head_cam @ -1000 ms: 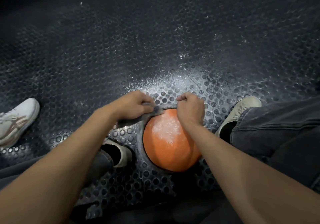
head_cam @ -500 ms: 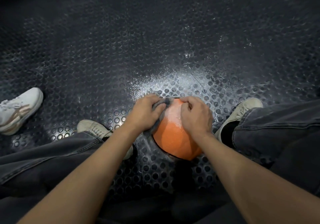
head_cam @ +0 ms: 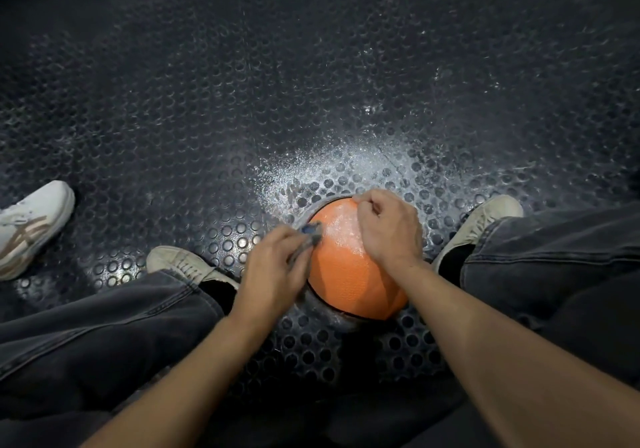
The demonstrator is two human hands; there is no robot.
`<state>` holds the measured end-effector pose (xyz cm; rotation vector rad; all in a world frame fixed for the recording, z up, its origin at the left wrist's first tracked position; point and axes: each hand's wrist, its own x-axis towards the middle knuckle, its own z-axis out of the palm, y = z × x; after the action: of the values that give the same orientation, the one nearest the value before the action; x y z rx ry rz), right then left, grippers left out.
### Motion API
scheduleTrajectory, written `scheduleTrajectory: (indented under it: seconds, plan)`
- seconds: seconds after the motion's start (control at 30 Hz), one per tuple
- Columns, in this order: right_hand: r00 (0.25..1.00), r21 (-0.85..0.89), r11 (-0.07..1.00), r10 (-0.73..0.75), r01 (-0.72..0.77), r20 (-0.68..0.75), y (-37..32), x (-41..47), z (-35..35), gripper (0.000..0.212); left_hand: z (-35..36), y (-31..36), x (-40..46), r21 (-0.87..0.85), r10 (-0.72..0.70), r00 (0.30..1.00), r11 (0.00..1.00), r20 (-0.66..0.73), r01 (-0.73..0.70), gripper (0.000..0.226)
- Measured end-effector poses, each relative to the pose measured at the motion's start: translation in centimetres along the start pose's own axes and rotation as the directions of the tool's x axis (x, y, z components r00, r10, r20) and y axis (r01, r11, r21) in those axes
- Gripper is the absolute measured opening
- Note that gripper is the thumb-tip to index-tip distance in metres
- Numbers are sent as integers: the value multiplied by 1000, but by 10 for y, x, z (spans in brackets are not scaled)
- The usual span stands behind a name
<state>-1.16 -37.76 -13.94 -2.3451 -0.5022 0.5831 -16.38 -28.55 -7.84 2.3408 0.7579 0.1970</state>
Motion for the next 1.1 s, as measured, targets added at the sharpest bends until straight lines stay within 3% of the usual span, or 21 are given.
scheduleTrajectory:
  seconds: [0.2,0.33,0.43,0.5,0.6,0.67,0.77,0.87,1.0,1.1]
  plan:
    - [994,-25,994,-104,105,41,-7,-10,2,23,7,12,54,41,-123,991,992,53,120,17]
    - [999,-36,998,-46,47,21,-5,1,0,30,4,1,-1,-62,-5,999,998,-32,3,20]
    - [992,-36,993,-109,111,71,-6,2,-1,29,7,-6,-19,-64,8,997,998,-74,-13,23]
    - [987,-16,989,-143,144,79,-8,-4,-4,24,11,3,16,-43,-25,999,999,-40,23,18]
    - [991,-26,992,-123,125,58,-12,-11,-5,23,11,11,68,67,-92,989,994,118,85,16]
    - [999,-48,998,-30,29,-18,-12,-10,-8,25,4,5,67,33,-50,979,998,200,44,16]
    - [990,-51,991,117,-122,-79,-8,-7,-12,28,-10,-7,20,-58,114,983,993,145,-107,24]
    - [997,-48,996,72,-72,1,-11,-6,-10,27,-7,-8,23,-55,109,984,993,143,-103,19]
    - [998,-94,994,62,-64,-17,-19,-11,-10,29,7,8,91,79,42,952,994,303,-69,16]
    - [994,-94,990,104,-106,-27,-19,-7,-12,29,-2,2,90,48,111,917,989,384,-140,17]
